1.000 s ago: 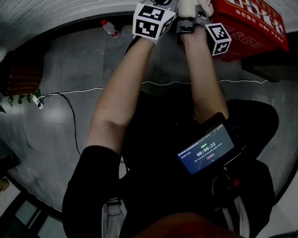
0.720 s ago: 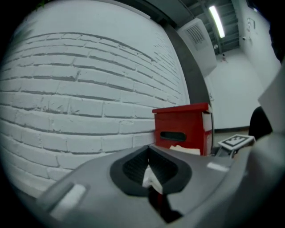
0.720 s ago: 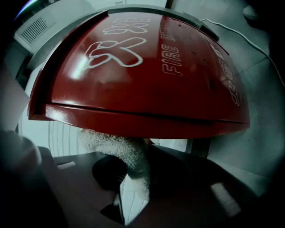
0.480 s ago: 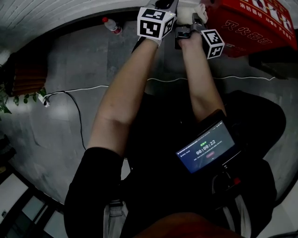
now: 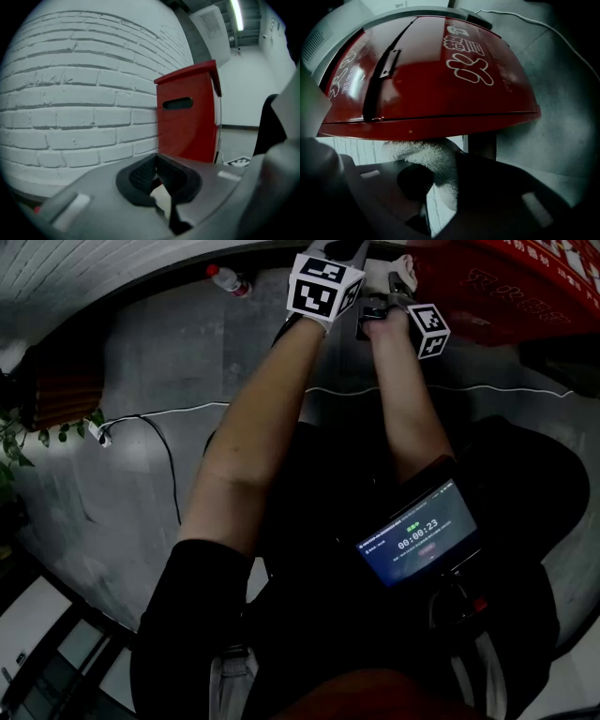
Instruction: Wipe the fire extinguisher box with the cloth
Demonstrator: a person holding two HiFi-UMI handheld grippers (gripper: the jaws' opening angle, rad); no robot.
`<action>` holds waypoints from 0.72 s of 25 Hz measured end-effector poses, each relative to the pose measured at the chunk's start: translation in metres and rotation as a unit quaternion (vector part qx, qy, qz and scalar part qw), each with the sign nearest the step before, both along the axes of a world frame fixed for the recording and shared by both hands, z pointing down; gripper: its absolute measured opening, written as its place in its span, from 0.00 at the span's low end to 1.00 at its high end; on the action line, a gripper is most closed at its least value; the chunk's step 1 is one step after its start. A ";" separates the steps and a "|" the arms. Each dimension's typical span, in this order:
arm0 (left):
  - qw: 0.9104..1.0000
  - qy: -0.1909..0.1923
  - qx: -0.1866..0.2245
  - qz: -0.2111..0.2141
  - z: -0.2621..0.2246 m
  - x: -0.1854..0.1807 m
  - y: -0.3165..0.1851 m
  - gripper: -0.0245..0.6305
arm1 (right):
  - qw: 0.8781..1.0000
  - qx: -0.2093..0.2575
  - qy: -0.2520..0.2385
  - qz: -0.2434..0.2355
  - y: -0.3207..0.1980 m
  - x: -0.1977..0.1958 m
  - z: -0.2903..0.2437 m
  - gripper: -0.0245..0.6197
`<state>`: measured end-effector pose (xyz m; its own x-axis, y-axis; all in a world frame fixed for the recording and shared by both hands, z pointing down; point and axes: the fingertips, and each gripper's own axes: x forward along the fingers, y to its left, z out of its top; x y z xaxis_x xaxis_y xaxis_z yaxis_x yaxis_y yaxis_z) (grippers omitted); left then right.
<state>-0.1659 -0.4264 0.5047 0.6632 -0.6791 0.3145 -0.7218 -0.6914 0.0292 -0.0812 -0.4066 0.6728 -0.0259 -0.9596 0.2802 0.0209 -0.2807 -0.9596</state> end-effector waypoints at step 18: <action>0.992 -0.115 -0.058 -0.009 0.133 0.004 0.007 0.04 | 0.998 -0.061 -0.027 0.000 0.010 -0.001 0.116 0.19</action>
